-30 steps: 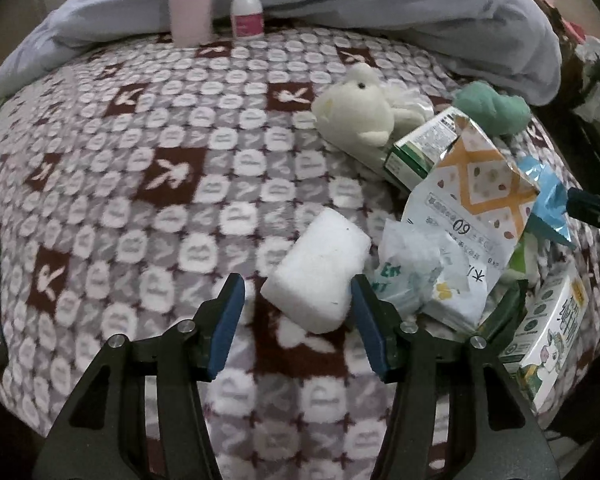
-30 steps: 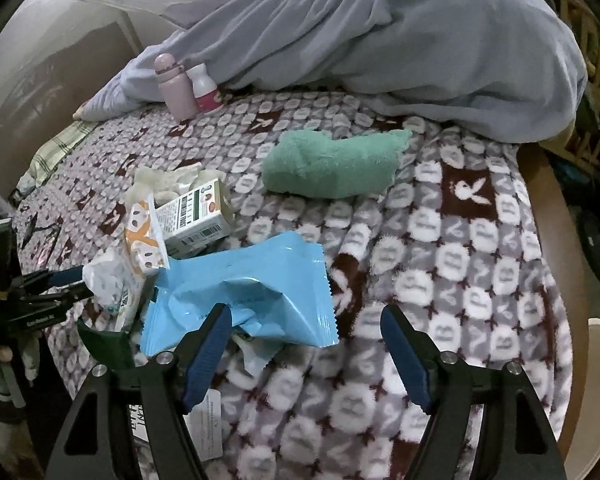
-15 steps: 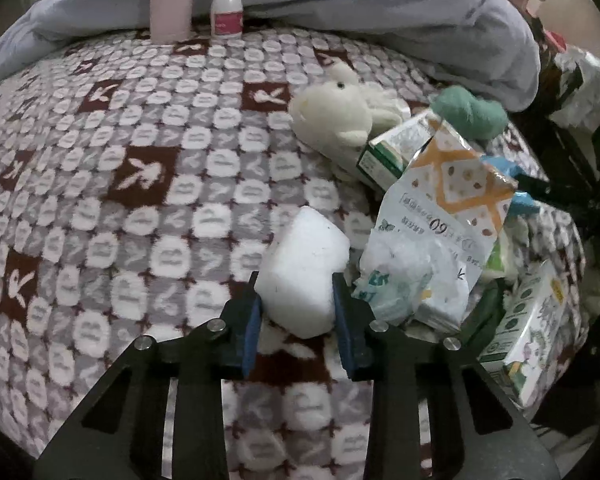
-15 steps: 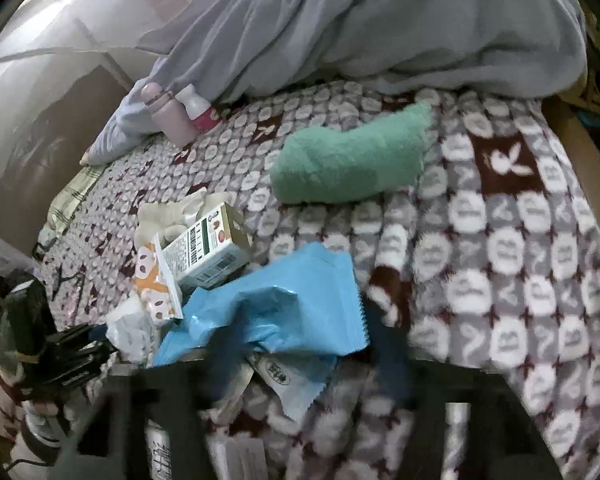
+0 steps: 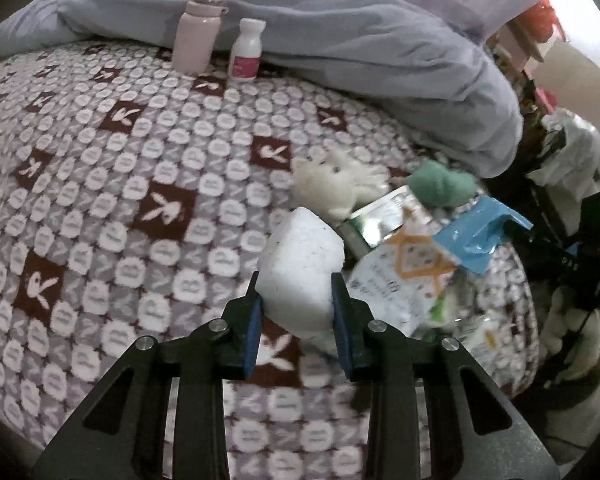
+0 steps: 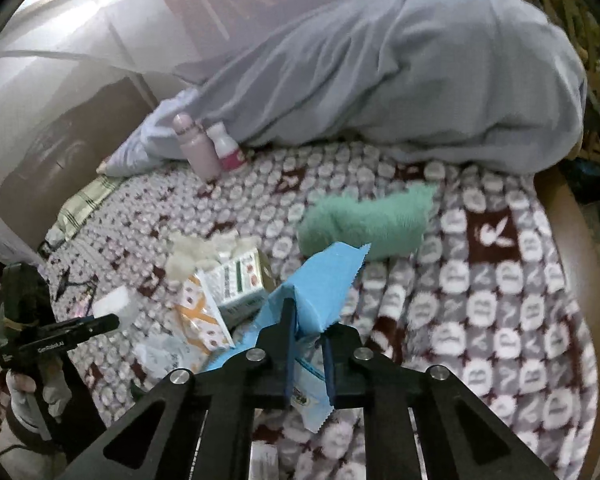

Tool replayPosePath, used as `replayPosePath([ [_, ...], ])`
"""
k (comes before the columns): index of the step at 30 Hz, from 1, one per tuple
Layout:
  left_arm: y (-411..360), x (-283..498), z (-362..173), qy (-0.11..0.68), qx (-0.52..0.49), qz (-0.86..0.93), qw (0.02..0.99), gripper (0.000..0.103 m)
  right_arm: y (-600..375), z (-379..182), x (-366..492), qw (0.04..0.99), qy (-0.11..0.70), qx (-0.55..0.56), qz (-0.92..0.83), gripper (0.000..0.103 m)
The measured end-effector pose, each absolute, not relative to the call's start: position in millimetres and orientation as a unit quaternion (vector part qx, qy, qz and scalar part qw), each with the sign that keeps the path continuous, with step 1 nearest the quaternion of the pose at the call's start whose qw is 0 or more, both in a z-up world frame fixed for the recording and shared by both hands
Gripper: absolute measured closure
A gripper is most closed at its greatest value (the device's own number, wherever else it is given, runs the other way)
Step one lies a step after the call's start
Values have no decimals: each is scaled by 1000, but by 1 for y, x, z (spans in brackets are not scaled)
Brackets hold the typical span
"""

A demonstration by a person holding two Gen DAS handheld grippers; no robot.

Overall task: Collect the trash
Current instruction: 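Grasp the white foam block with the left gripper while the right grasps the blue wrapper, then carry both items over the white bucket and open both grippers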

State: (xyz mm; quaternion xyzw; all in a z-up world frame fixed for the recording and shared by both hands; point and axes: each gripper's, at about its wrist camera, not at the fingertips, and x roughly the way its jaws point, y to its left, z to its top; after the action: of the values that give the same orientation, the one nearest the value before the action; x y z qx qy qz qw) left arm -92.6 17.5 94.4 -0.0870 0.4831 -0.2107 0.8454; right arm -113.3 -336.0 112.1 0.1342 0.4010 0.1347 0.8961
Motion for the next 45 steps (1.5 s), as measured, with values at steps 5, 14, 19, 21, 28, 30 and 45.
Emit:
replayPosePath([
  [5,-7,-93,109,476,-77,-231,845,75,-344,131,-126,905,377,137,142,92],
  [14,-75,-103,130,470,-46,-287,833,75,-380,146,-152,916,347,154,130,92],
  [19,-124,-109,137,471,-31,-315,823,75,-415,150,-172,921,336,167,104,92],
  [21,-148,-112,139,474,-21,-326,818,75,-430,152,-179,923,332,170,92,92],
  [28,-237,-128,146,476,14,-361,802,75,-492,153,-211,931,321,173,30,92],
  [30,-259,-133,148,474,22,-374,797,75,-512,151,-220,931,320,174,8,92],
  [45,-412,-158,136,483,58,-435,758,75,-616,124,-272,916,338,182,-114,92],
])
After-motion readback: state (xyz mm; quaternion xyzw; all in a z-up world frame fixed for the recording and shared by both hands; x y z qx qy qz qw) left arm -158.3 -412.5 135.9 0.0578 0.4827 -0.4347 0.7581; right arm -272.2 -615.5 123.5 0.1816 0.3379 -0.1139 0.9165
